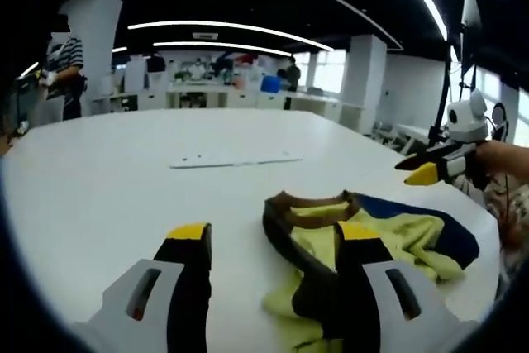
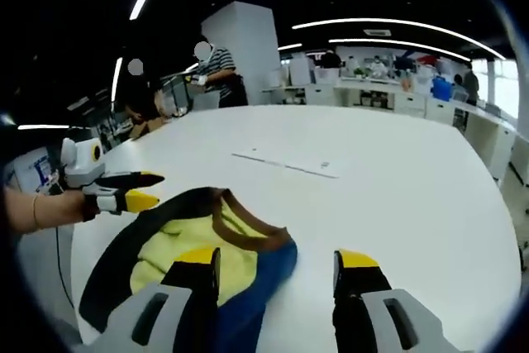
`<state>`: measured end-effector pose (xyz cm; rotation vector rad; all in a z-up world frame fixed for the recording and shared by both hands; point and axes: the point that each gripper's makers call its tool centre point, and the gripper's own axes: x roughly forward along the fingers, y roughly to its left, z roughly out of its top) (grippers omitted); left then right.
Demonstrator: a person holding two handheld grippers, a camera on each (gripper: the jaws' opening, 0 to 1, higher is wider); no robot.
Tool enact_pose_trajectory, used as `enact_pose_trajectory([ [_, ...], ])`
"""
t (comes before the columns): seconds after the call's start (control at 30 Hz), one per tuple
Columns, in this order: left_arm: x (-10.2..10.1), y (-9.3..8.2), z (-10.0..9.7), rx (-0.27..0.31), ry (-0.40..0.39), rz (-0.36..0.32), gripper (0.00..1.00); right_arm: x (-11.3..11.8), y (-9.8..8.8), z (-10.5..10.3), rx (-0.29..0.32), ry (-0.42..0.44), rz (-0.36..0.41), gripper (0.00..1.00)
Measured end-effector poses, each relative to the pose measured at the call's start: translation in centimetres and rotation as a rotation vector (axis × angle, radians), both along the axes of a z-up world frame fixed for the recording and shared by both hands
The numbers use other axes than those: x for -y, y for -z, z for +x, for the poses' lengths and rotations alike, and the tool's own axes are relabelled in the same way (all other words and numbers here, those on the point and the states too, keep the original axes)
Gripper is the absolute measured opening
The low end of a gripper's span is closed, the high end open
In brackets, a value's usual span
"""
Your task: Fold the garment on the visible template until the final outline fits inside the template.
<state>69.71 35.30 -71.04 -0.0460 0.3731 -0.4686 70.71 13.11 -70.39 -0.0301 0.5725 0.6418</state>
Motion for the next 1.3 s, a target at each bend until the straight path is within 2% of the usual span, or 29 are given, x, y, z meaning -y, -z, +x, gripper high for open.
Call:
enact_pose_trajectory([
  [0.2, -0.3, -1.3, -2.4, 0.018, 0.032, 0.022, 0.62, 0.5, -0.6, -2.0, 0.011, -0.025, -0.033, 0.53],
  [0.43, -0.2, -2.9, -4.9, 0.037, 0.060, 0.004, 0.61, 1.2, -0.5, -4.4, 0.006, -0.031, -0.056, 0.53],
  [0.57, 0.1, -3.0, -6.5, 0.036, 0.102, 0.040, 0.61, 1.5, 0.0, -5.9, -0.006, -0.042, -0.072, 0.52],
  [0.7, 0.2, -3.1, -8.0, 0.023, 0.123, 0.027, 0.61, 1.7, 0.1, -7.1, -0.013, -0.048, -0.071, 0.51],
  [0.87, 0.7, -2.6, -9.7, -0.004, 0.135, 0.008, 0.61, 1.8, 0.6, -8.4, -0.025, -0.069, -0.086, 0.49],
  [1.1, 2.1, -1.2, -12.7, -0.056, 0.168, -0.001, 0.59, 2.0, 1.4, -9.6, -0.045, -0.081, -0.100, 0.42],
  [1.3, 3.2, -0.3, -14.0, -0.087, 0.183, 0.000, 0.57, 2.2, 2.5, -10.5, -0.066, -0.082, -0.110, 0.38],
])
